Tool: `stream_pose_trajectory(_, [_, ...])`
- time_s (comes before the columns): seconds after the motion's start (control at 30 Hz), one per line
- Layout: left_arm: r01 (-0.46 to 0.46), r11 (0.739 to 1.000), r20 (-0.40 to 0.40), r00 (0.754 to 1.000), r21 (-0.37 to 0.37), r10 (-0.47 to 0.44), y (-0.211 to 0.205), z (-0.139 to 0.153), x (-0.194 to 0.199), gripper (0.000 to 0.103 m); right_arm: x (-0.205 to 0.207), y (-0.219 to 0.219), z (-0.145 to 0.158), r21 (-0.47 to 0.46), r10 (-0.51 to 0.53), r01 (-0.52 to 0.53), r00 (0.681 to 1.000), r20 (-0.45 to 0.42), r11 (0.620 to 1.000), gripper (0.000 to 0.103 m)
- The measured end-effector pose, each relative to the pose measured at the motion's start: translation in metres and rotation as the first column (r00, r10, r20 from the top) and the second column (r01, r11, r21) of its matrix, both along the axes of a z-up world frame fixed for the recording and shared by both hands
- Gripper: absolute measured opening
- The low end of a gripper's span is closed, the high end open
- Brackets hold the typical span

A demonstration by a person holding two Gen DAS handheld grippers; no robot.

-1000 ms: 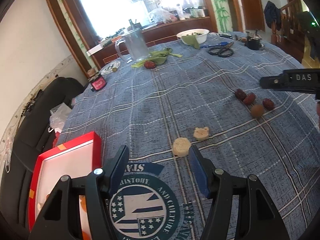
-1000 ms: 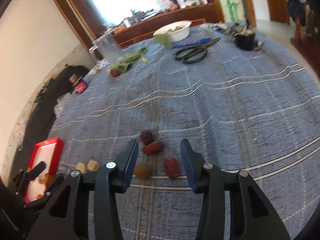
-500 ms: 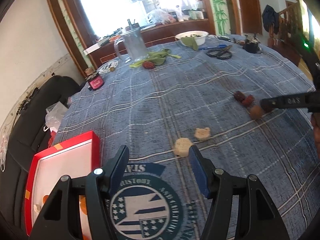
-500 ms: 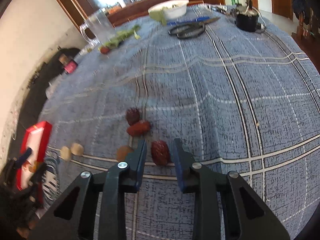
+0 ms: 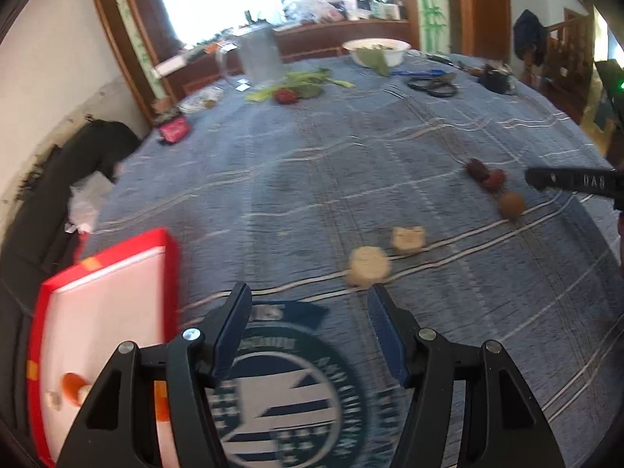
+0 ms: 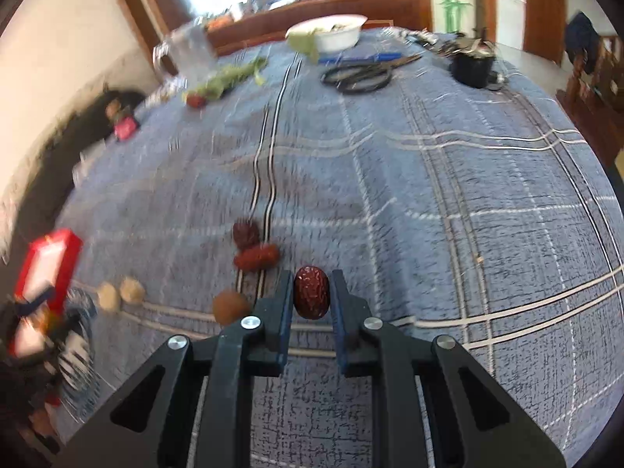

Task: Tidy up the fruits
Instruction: 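Grasp a round beige cookie with the left gripper while the right gripper holds the date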

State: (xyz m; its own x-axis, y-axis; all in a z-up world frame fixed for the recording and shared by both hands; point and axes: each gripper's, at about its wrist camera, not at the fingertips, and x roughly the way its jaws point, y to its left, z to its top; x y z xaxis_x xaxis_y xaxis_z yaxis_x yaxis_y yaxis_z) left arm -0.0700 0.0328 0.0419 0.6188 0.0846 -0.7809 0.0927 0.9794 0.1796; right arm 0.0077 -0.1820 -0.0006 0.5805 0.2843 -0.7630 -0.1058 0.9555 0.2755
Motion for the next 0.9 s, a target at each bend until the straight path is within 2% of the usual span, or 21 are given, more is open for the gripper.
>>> stream_pose_trajectory(0.1, [0.008, 1.000, -0.022, 1.000, 0.012, -0.008, -0.009, -0.009, 0.010, 0.062, -0.001, -0.010, 0.006, 0.053, -0.042, 0.041, 0.999, 0.029, 0.998, 0.020])
stream_pose_trajectory(0.27, [0.027, 0.999, -0.066, 0.997, -0.027, -0.029, -0.015, -0.020, 0.022, 0.061, -0.002, -0.030, 0.011, 0.151, -0.137, 0.128, 0.989, 0.051, 0.980, 0.020])
stream_pose_trajectory(0.33, [0.022, 0.999, -0.067, 0.997, -0.043, -0.025, -0.014, -0.021, 0.025, 0.059, -0.003, -0.032, 0.013, 0.160, -0.153, 0.143, 0.987, 0.056, 0.977, 0.020])
stream_pose_trajectory(0.4, [0.022, 0.998, -0.070, 0.997, -0.062, -0.026, -0.014, -0.021, 0.029, 0.047, -0.003, -0.030, 0.014, 0.165, -0.148, 0.137, 0.987, 0.058, 0.977, 0.020])
stream_pose_trajectory(0.57, [0.037, 0.991, -0.075, 0.996, -0.129, -0.047, -0.014, -0.022, 0.032, 0.026, -0.001, -0.027, 0.011, 0.163, -0.138, 0.128, 0.989, 0.048, 0.978, 0.020])
stream_pose_trajectory(0.9, [-0.004, 0.987, -0.033, 0.999, -0.162, -0.002, -0.004, -0.008, 0.013, 0.026, -0.001, -0.026, 0.009, 0.161, -0.141, 0.132, 0.989, 0.047, 0.978, 0.020])
